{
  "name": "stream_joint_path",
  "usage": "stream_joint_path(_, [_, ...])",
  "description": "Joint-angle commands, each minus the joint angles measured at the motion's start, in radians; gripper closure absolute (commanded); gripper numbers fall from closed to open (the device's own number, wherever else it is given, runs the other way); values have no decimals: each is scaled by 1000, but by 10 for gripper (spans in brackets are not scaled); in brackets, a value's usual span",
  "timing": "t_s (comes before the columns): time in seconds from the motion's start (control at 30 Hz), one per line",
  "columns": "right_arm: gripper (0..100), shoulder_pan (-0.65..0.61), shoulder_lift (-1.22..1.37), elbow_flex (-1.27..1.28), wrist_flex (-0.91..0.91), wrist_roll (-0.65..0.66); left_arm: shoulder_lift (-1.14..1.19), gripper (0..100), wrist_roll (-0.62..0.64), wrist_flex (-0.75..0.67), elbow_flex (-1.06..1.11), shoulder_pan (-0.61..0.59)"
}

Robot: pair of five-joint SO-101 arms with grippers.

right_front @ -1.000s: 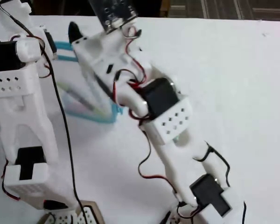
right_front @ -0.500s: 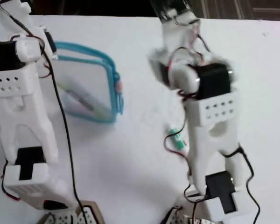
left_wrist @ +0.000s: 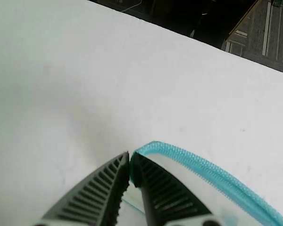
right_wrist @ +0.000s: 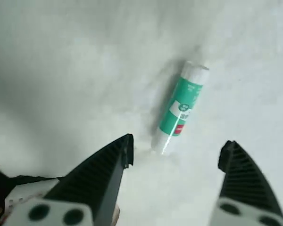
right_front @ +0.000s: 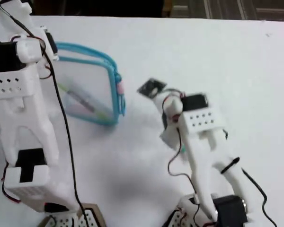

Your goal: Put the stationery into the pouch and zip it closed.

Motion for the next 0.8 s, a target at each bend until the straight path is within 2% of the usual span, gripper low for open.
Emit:
stream_joint_path(0.0, [700,2,-47,150,-145,6,4,977,5,-2,29,-4])
stream_joint_path(0.07, [724,18,-45,203,-240,-17,4,977,5,-2,29,-4])
stream_joint_path(0.3, [847,18,-44,252,-453,-242,4,977,9,0,31,2])
stream_joint_path(0.5, [858,27,-21,328,-526,-252,4,977,8,5,31,-1])
stream_joint_path(0.77, [858,27,154,302,-556,-252,2,977,6,6,31,-4])
